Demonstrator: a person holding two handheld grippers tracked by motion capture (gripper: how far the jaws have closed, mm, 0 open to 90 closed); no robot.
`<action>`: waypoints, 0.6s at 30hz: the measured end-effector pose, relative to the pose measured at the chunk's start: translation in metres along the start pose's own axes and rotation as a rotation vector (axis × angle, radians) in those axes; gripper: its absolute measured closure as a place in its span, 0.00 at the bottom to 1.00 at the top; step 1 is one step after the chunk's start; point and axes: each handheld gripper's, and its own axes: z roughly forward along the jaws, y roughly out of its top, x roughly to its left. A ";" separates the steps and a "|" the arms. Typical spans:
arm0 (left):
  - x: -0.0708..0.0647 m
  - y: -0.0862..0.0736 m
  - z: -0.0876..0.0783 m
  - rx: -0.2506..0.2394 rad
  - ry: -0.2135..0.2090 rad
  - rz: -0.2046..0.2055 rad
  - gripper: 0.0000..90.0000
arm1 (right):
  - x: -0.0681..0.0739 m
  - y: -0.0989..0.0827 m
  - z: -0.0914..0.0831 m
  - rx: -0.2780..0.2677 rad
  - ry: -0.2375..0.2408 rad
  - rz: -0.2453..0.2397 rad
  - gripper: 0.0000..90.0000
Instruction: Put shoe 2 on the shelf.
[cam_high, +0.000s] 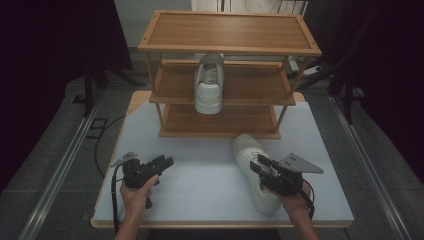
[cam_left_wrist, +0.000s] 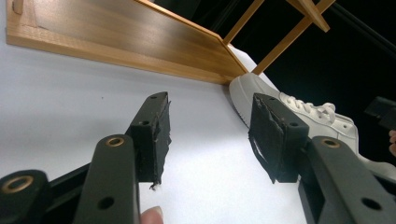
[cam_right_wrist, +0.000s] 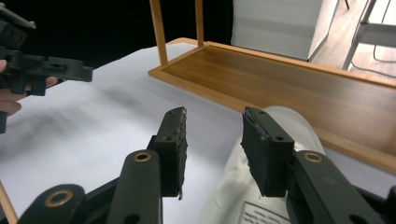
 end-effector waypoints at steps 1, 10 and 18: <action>0.000 0.000 0.000 -0.002 -0.002 -0.003 0.54 | -0.005 -0.001 -0.002 -0.005 -0.007 0.007 0.66; 0.000 0.000 -0.001 -0.004 -0.008 -0.010 0.54 | -0.023 -0.005 -0.007 -0.005 -0.022 0.054 0.64; 0.001 0.000 -0.003 -0.012 -0.008 -0.015 0.54 | -0.043 -0.023 0.006 0.062 -0.080 0.077 0.58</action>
